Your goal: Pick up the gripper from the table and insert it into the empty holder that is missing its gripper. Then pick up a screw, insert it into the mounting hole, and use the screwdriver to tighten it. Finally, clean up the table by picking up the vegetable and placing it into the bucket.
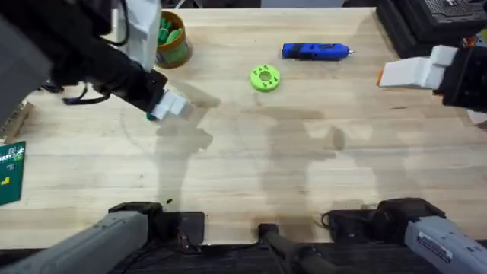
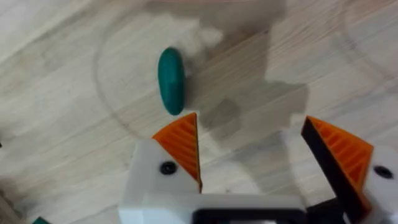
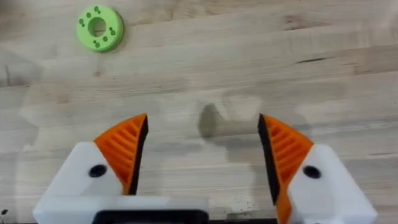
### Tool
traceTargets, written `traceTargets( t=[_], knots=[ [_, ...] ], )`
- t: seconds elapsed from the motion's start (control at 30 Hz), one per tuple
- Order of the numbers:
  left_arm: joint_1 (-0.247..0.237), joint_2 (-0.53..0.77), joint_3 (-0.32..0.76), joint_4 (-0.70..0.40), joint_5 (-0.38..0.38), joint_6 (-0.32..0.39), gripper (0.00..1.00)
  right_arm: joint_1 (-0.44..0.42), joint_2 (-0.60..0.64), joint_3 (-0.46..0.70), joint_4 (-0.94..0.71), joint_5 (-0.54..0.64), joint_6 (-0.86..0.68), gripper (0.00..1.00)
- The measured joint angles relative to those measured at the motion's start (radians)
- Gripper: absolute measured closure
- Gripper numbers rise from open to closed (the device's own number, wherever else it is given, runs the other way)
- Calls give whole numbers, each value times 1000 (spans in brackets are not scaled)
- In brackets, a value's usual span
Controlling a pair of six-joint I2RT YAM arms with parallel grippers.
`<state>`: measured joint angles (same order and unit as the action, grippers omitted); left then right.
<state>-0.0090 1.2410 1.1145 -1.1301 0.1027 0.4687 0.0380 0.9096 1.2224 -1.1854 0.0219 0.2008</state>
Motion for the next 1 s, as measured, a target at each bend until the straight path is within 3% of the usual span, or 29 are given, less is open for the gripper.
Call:
traceTargets(
  t=[0.17, 0.33, 0.53, 0.77, 1.0],
  knots=[
    [0, 144, 0, 19, -76, 11, 15, 0, 0, 0, 0, 0, 0, 45],
    [6, 284, 0, 81, -104, 15, 15, 0, 0, 0, 0, 0, 0, 45],
    [75, 417, 0, 183, -117, 22, 15, 0, 0, 0, 0, 0, 0, 44],
    [162, 461, 0, 259, -127, 47, 15, 0, 0, 0, 0, 0, 1, 44],
    [194, 462, 0, 296, -117, 106, 15, 0, 0, 0, 0, 0, 12, 44]
  ],
)
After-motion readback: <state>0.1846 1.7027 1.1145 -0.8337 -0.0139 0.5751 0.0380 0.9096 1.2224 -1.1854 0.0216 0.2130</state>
